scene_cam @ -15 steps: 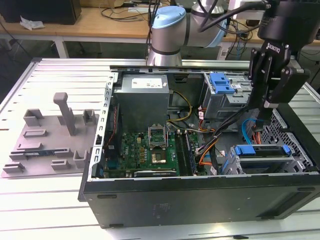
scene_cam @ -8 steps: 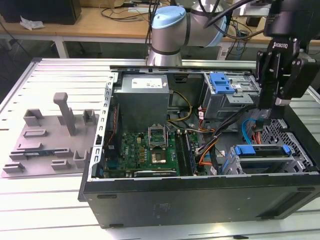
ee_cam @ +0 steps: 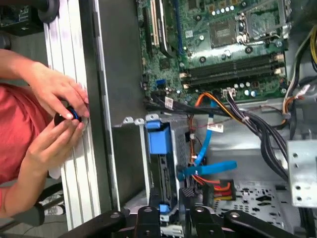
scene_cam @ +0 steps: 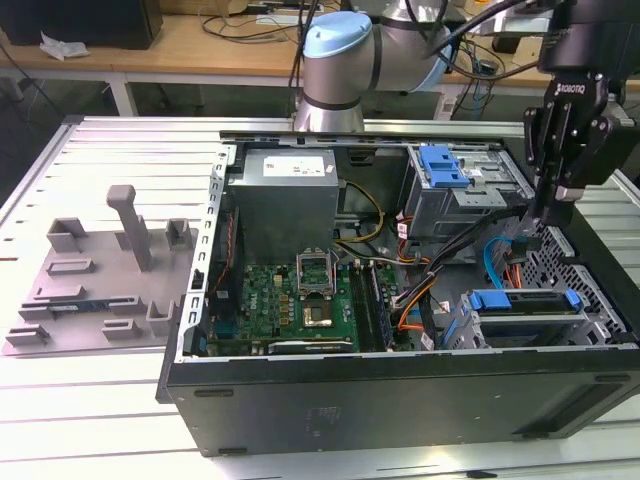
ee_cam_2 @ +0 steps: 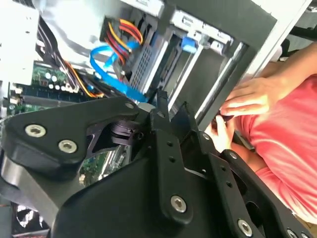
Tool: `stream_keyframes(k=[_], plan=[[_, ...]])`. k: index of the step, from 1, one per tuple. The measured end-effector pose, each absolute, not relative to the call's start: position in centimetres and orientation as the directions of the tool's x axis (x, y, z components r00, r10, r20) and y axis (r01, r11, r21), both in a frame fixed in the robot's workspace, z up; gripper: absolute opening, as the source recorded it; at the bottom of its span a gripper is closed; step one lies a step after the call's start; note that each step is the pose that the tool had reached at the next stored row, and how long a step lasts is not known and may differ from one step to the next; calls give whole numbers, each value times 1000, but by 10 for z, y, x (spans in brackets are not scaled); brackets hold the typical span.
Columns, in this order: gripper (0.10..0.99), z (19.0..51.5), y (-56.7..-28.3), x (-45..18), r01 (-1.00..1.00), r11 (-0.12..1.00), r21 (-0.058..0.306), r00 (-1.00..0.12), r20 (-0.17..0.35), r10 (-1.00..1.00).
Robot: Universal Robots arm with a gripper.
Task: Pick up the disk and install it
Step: 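Insert the first disk wire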
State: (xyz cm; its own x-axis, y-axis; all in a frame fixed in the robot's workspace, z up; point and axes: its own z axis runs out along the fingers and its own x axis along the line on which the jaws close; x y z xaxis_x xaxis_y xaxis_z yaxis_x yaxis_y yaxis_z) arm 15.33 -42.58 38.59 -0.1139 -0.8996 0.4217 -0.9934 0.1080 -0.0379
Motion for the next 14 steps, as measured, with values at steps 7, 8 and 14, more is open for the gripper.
stream_keyframes(k=[7,8,14], plan=[[294,372,-414,161,-992,121,-38,-126,423,-897],[294,370,-412,161,-992,122,-38,-126,423,-897],[294,357,-404,162,-992,123,-32,-124,424,-897]])
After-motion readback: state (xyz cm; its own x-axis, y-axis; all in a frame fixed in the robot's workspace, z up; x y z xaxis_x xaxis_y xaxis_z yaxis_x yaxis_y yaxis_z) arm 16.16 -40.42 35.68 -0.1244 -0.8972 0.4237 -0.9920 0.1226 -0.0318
